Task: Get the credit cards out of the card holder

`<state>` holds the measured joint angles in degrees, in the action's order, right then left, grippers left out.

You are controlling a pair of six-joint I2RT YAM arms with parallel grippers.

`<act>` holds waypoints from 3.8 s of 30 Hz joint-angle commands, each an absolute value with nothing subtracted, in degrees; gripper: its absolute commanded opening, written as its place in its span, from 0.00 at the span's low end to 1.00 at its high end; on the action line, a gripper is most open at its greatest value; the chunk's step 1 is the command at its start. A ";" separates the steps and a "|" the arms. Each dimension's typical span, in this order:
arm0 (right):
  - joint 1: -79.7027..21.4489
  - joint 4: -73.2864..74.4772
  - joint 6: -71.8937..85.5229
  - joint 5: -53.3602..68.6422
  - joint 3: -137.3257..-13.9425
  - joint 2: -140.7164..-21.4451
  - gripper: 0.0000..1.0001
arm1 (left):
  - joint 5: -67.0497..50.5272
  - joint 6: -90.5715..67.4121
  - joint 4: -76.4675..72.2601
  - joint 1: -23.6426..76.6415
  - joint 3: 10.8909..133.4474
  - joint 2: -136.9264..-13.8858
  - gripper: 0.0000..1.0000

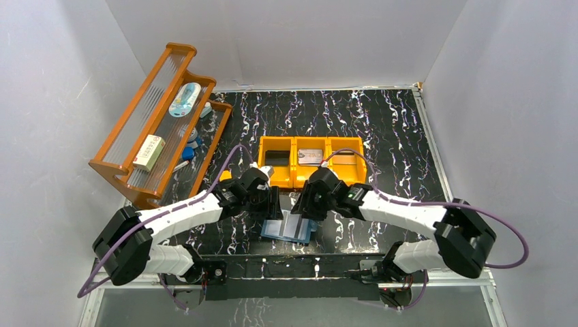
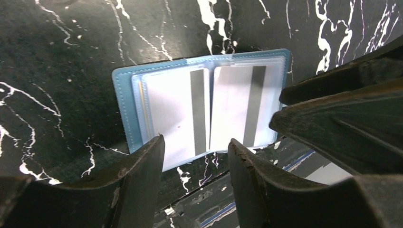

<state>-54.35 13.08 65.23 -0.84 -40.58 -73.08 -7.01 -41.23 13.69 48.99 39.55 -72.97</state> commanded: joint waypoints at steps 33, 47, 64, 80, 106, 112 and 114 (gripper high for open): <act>-54.43 4.22 77.32 0.08 -28.93 -83.30 0.46 | -22.04 -38.21 7.13 46.84 38.49 -83.98 0.40; -54.36 4.95 77.32 -0.18 -29.46 -84.20 0.46 | -23.13 -39.45 5.96 46.84 38.00 -83.32 0.15; -54.40 10.86 76.39 -4.29 -31.52 -81.65 0.46 | -16.80 -36.65 12.50 46.74 39.23 -79.72 0.00; -54.40 15.93 68.35 -4.29 -40.22 -75.84 0.49 | -18.27 -37.48 11.62 46.76 38.77 -76.99 0.00; -54.16 4.08 74.53 2.04 -31.62 -85.36 0.42 | -23.95 -40.43 7.31 46.76 38.79 -78.13 0.22; -54.04 4.22 75.09 2.17 -30.78 -84.51 0.42 | -27.20 -39.83 5.48 46.76 38.95 -81.90 0.22; -54.05 4.34 75.38 2.47 -30.62 -83.81 0.42 | -29.72 -38.50 5.81 46.71 39.44 -83.99 0.20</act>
